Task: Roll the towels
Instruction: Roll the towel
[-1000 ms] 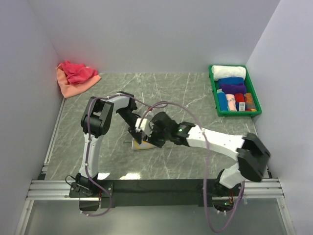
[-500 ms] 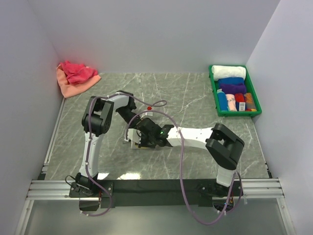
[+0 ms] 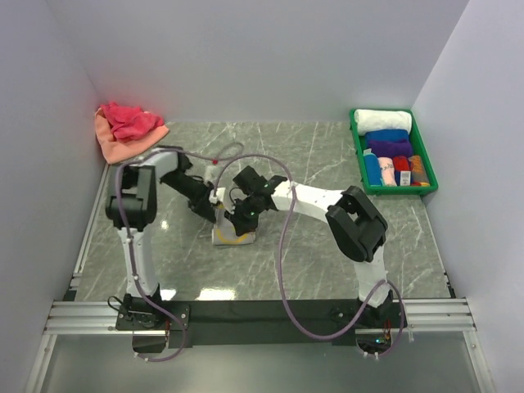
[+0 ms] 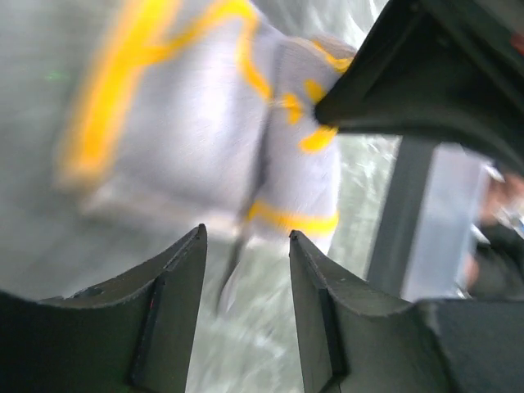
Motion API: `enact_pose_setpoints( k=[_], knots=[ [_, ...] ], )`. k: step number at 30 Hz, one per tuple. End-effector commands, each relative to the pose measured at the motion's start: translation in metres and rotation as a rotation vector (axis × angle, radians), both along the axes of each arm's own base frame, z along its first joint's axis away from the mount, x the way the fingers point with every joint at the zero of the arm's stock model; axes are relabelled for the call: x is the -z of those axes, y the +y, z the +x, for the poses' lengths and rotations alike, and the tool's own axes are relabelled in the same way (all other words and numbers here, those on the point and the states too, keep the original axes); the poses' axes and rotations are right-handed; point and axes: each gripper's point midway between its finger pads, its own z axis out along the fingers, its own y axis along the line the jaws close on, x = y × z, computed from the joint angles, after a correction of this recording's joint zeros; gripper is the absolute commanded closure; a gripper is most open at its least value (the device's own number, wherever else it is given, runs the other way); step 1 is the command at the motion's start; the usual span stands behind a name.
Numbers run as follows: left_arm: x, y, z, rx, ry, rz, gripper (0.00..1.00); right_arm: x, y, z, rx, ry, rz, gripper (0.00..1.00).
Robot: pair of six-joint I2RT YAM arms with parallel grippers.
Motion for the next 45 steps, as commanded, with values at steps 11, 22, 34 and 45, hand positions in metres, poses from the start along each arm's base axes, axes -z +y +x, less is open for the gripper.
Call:
enact_pose_setpoints(
  k=[11, 22, 34, 45],
  knots=[
    [-0.063, 0.068, 0.0, -0.055, -0.684, 0.082, 0.45, 0.047, -0.035, -0.029, 0.105, 0.553, -0.164, 1.0],
    [-0.055, -0.008, -0.052, 0.277, -1.261, 0.153, 0.32, 0.064, -0.035, -0.019, 0.133, 0.737, -0.167, 1.0],
    [-0.002, -0.043, -0.054, 0.421, -1.225, 0.22, 0.52, 0.071, -0.036, -0.013, 0.158, 0.791, -0.157, 1.0],
    [0.03, -0.029, -0.11, 0.542, -0.835, 0.209, 0.95, 0.016, -0.036, 0.016, 0.201, 0.626, -0.075, 0.66]
  ],
)
